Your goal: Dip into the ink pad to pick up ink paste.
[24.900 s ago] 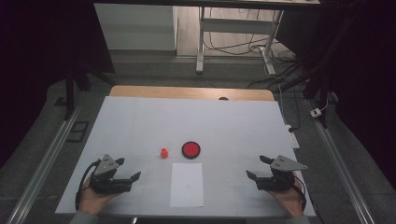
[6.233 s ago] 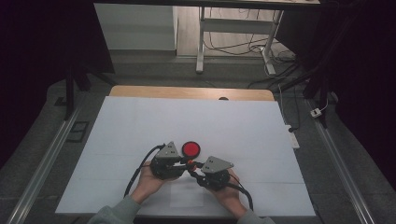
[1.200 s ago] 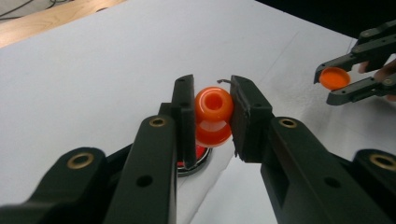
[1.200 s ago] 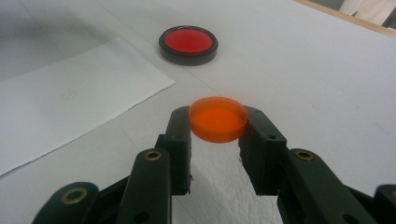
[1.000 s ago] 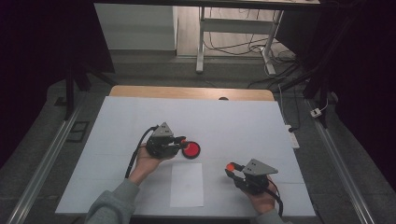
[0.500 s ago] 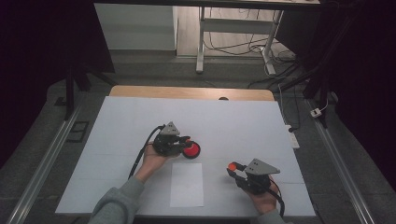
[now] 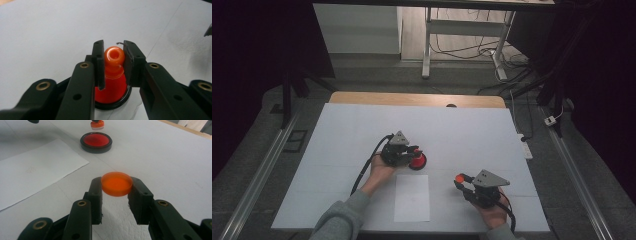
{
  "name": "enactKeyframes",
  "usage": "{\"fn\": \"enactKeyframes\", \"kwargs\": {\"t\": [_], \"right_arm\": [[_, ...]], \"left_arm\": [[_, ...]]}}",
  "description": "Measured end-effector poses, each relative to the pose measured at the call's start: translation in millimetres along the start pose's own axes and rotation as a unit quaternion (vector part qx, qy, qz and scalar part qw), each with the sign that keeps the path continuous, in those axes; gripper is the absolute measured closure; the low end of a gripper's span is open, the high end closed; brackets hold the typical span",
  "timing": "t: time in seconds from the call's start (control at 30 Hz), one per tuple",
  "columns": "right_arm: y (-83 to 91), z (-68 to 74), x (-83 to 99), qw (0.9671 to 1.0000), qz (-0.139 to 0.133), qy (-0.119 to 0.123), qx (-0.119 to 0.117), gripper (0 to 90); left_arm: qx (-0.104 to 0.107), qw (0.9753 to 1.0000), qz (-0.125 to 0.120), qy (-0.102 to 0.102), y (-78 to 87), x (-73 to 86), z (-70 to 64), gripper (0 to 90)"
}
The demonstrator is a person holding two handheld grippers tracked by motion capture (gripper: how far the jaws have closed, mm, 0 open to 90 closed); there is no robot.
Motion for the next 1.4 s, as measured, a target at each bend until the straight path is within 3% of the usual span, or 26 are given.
{"fn": "enactKeyframes", "kwargs": {"t": [0.43,0.87,1.4], "right_arm": [[-1.3,-1.2,0.9,1.0,0.004,0.004,0.002,64.7],[-1.7,-2.3,0.7,0.9999,0.006,0.006,0.008,64.7],[-1.6,-2.7,0.7,1.0,0.005,0.004,0.006,64.7]], "left_arm": [[-0.007,0.9997,0.021,-0.011,-4.1,5.7,1.4,72.0],[-0.001,0.9997,0.022,-0.005,-6.1,8.2,2.9,72.1],[-0.007,0.9995,0.03,-0.006,-12.6,15.5,4.8,72.1]]}}
Point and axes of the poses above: each handheld gripper's, and its own axes: y roughly backward along the jaws, x roughly out of its underside, z roughly to its left, the point moved 9 cm from there along -y, roughly forward along the jaws, and after that the axes turned 5 degrees about -y, right-handed, at the moved point
